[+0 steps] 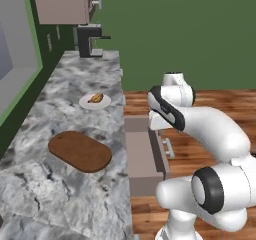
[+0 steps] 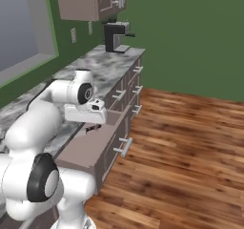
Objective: Pick up the knife from the drawer and place it on the cutting board. Then place the meat from the plate to the cutting board.
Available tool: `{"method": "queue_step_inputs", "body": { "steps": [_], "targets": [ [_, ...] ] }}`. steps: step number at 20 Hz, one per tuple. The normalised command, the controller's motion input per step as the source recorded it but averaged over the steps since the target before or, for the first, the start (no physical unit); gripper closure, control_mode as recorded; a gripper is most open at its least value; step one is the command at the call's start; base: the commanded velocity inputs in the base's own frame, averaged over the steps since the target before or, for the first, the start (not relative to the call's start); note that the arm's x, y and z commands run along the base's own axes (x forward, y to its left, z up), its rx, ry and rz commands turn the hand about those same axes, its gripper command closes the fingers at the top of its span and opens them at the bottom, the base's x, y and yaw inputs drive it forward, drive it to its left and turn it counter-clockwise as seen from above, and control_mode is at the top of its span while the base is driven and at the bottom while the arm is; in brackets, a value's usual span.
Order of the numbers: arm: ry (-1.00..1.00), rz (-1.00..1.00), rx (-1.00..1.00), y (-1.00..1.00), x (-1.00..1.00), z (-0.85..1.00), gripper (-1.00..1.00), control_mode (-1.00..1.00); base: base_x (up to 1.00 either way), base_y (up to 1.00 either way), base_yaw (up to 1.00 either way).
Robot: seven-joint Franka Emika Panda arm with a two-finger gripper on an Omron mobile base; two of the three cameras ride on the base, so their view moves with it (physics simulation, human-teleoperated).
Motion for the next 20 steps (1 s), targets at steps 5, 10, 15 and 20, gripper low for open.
{"method": "queue_step_inputs", "body": {
  "steps": [5, 10, 15, 20],
  "targets": [
    [0.2, 0.0, 0.0, -0.2, 0.13, -0.54, -1.0, -1.0, 0.0, 0.0, 0.0],
    [0.15, 0.0, 0.0, -0.22, 0.11, -0.52, -1.0, -1.0, 0.0, 0.0, 0.0],
    [0.02, 0.0, 0.0, 0.0, 0.1, -0.39, -1.0, -1.0, 0.0, 0.0, 0.0],
    [-0.07, 0.0, 0.0, 0.0, 0.2, -0.37, -1.0, -1.0, 0.0, 0.0, 0.0]
  ]
}}
